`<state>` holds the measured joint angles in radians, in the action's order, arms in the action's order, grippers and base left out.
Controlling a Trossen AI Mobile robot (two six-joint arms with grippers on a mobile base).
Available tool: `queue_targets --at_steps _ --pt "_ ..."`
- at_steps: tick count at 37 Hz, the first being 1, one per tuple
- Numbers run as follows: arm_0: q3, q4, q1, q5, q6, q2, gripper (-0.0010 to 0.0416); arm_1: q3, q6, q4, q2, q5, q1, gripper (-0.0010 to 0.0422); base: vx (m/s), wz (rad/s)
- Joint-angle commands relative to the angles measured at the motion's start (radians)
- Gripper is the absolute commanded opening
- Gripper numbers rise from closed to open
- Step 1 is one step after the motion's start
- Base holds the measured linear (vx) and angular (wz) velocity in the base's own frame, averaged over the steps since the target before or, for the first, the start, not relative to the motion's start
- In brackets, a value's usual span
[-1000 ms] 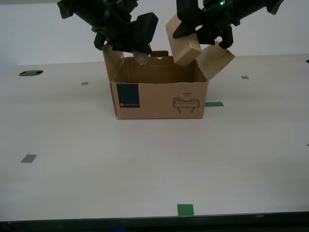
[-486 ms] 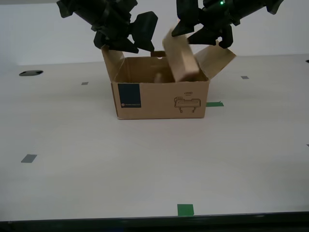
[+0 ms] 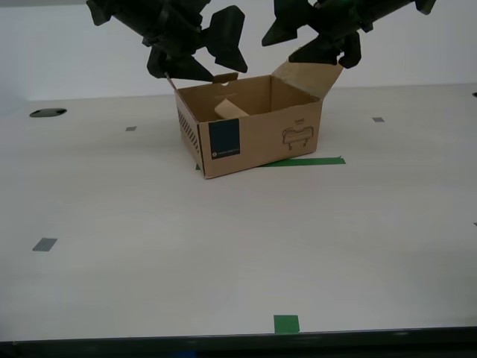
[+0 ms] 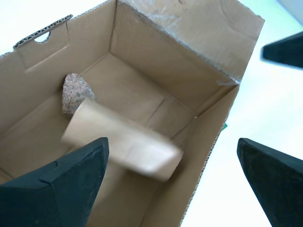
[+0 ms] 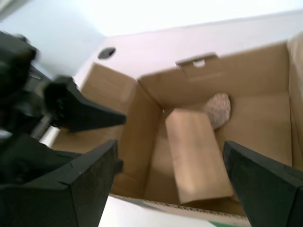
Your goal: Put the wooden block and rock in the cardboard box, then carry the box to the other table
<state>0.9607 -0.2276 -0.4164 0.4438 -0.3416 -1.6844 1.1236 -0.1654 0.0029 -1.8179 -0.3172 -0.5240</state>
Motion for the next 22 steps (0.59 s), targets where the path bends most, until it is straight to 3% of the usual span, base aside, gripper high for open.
queue_targets --at_steps 1,11,18,22 --pt "0.001 -0.002 0.01 0.0 -0.003 0.036 0.0293 -0.002 -0.04 -0.01 0.005 -0.013 -0.001 0.0377 0.0 0.0" --pt "0.001 0.029 0.063 0.0 0.002 0.136 0.0254 0.033 -0.071 -0.025 0.052 -0.009 -0.001 0.0375 0.0 0.0" --pt "0.001 0.075 0.134 0.0 0.006 0.195 0.0243 0.083 -0.175 -0.033 0.098 -0.008 0.0 0.0375 0.0 0.0" --pt "0.002 0.1 0.171 0.002 0.009 0.22 0.0253 0.119 -0.195 -0.049 0.106 -0.008 -0.001 0.0375 0.0 0.0"
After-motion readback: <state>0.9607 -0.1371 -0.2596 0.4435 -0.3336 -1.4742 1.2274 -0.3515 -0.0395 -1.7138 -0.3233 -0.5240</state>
